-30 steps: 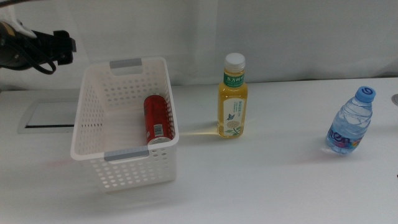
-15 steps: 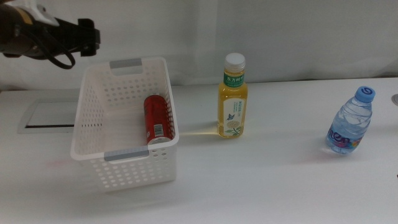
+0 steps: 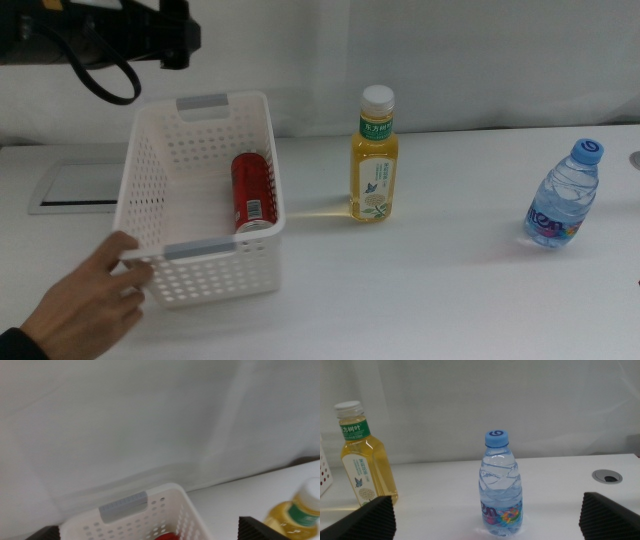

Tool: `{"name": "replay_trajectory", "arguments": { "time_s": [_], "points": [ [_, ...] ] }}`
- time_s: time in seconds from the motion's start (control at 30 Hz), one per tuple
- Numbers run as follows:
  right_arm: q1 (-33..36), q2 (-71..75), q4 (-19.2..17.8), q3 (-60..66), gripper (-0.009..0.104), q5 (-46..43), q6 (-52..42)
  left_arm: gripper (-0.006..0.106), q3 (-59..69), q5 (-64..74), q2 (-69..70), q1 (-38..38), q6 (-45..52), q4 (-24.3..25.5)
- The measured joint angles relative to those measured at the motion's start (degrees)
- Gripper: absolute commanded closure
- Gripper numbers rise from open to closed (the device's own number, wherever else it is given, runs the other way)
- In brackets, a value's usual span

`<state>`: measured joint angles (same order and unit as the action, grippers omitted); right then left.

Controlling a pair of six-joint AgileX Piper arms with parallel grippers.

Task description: Use arms to grab the bottles and put them into the dustbin to the left of the table.

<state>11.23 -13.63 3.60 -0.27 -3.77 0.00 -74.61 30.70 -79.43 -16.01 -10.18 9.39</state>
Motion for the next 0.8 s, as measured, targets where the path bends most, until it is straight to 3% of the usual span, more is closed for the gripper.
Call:
{"name": "replay_trajectory", "arguments": {
  "time_s": [0.57, 0.8],
  "points": [
    [0.00, 0.00, 0.00, 0.00, -0.008, 0.00, 0.00, 0.007, 0.29, -1.74, 3.50, -12.93, 4.56, -0.21],
    [0.00, 0.00, -0.37, 0.00, -0.008, 0.00, 0.00, 0.011, 12.93, -13.97, 11.38, -13.35, 3.83, -0.34]
  ]
}}
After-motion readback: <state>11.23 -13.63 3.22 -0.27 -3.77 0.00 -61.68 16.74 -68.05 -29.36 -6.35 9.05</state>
